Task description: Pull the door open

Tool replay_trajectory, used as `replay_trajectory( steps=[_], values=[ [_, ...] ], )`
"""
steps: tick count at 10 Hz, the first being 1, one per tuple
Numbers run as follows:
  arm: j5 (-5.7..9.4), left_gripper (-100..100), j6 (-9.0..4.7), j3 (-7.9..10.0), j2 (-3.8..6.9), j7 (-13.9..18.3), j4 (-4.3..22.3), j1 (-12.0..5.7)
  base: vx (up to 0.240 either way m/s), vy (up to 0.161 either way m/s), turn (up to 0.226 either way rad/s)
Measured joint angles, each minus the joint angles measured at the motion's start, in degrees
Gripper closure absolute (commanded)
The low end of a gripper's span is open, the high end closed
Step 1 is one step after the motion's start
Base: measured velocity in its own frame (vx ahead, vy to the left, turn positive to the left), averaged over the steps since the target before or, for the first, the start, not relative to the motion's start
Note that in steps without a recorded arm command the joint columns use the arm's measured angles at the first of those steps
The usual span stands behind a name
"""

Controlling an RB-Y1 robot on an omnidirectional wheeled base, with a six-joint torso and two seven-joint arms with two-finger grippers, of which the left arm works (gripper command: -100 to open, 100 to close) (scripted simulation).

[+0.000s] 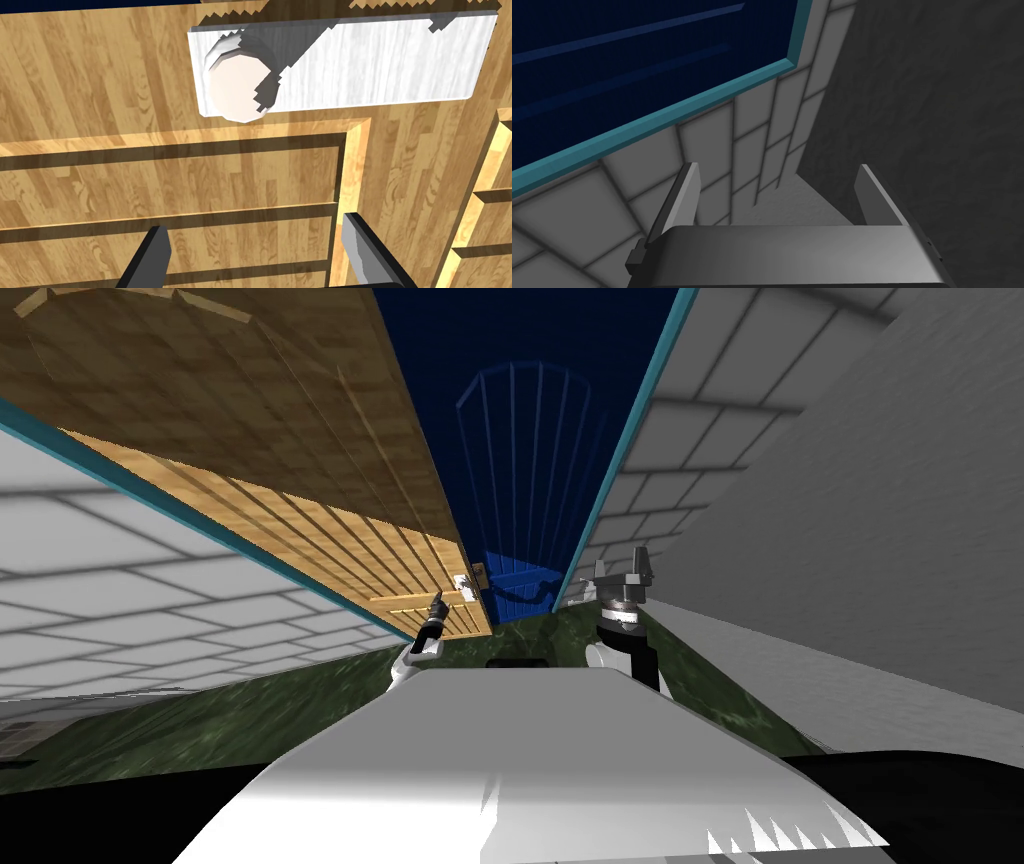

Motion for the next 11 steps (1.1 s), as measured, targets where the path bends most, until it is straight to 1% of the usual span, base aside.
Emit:
replay_trajectory(
  steps=[2,3,4,6,9,10,11],
  values=[
    [-0.13,-100,-0.25,0.13,-0.39,-0.3,0.6,-0.67,0.203,-0.016,-0.093],
    [-0.17,-100,-0.03,0.04,-0.55,-0.4,0.3,-1.21,0.099,-0.021,-0.020],
    [-0.18,100,0.07,0.02,-0.57,-0.4,0.2,-1.31,-0.013,0.002,0.020],
    [-0.14,100,-0.14,0.23,-0.42,-0.3,0.1,-1.47,-0.030,0.011,-0.002],
    [-0.17,100,-0.02,0.07,-0.53,-0.4,0.3,-1.25,-0.011,0.002,0.001],
    [-0.17,100,0.00,0.06,-0.54,-0.4,0.3,-1.21,-0.115,0.035,-0.096],
    [-0.10,100,-0.23,-0.18,0.04,-0.1,0.0,-1.01,-0.178,0.064,-0.120]
  ],
)
